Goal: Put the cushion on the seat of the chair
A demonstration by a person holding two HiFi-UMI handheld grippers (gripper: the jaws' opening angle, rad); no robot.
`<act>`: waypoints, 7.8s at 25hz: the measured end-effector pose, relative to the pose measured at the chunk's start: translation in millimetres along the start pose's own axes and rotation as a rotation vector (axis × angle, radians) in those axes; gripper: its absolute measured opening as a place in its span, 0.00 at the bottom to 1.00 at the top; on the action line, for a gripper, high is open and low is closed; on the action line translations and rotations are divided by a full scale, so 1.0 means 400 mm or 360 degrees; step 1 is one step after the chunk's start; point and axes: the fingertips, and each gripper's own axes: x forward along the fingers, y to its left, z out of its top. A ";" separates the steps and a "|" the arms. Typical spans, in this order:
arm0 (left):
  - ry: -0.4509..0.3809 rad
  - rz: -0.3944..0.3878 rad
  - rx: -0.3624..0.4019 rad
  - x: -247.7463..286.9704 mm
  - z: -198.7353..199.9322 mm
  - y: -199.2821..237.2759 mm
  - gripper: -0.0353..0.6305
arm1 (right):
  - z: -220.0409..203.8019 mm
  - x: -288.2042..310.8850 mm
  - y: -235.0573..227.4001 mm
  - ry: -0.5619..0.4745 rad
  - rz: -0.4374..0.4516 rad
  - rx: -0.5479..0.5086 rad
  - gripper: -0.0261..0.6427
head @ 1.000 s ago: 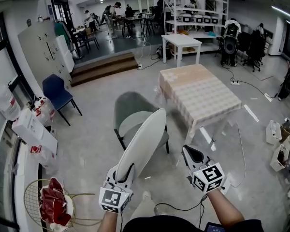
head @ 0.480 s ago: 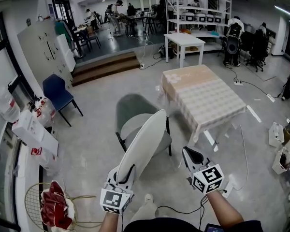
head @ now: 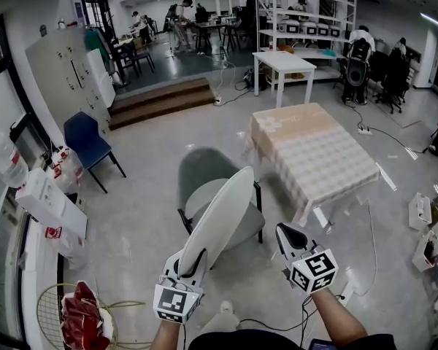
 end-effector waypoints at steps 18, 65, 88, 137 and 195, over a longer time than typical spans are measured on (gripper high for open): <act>0.0013 -0.0052 -0.0042 0.121 -0.019 0.238 0.15 | 0.072 0.271 -0.014 0.0038 -0.0046 -0.0014 0.06; 0.0243 -0.0147 -0.0107 0.361 -0.208 0.342 0.15 | -0.051 0.513 -0.158 0.0231 -0.0081 0.0045 0.06; 0.0452 -0.0169 -0.0099 0.518 -0.381 0.283 0.15 | -0.245 0.601 -0.255 0.0485 0.0029 0.0137 0.06; 0.0587 -0.0210 -0.0338 0.720 -0.685 0.295 0.15 | -0.617 0.771 -0.320 0.0690 0.0147 0.0235 0.06; 0.0934 -0.0264 -0.0685 0.881 -1.076 0.415 0.41 | -0.921 0.840 -0.289 0.0873 0.0206 0.0451 0.06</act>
